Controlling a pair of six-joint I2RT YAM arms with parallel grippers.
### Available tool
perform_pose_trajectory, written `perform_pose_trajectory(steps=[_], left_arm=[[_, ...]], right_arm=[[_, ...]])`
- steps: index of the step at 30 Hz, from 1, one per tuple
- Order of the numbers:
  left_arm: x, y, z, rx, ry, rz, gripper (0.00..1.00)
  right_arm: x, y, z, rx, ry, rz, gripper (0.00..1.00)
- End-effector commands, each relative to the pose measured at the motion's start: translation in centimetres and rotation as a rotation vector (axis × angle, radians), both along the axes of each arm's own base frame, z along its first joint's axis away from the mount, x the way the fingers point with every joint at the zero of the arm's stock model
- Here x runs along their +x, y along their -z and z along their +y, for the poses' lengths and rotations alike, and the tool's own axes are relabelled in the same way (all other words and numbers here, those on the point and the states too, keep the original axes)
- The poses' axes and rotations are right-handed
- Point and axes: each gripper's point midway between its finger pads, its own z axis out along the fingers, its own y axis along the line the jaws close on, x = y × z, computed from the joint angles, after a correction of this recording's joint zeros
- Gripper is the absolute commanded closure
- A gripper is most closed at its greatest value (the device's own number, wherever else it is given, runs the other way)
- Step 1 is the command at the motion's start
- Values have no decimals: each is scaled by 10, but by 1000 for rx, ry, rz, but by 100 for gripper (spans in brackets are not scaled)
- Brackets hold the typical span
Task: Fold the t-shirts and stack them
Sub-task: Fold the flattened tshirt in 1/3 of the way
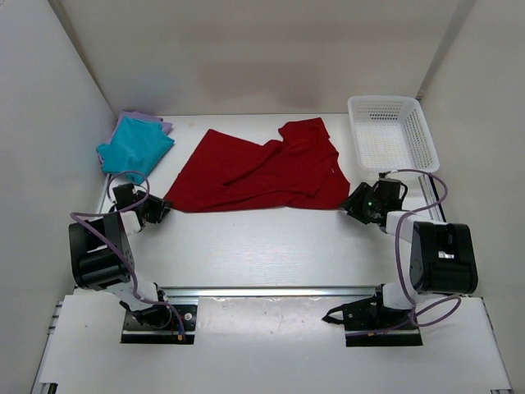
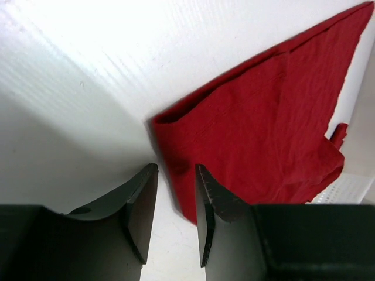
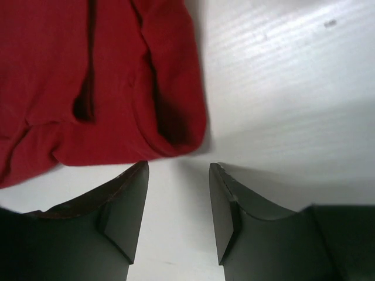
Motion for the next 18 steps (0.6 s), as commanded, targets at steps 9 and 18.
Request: perform_pose_trajectory(steps=[9, 18], left_arm=[[-7, 29, 6, 10, -58, 56, 68], [-2, 28, 13, 18, -103, -1, 75]], right_arm=[[35, -2, -6, -2, 64, -81, 56], [39, 10, -2, 6, 76, -60, 62]])
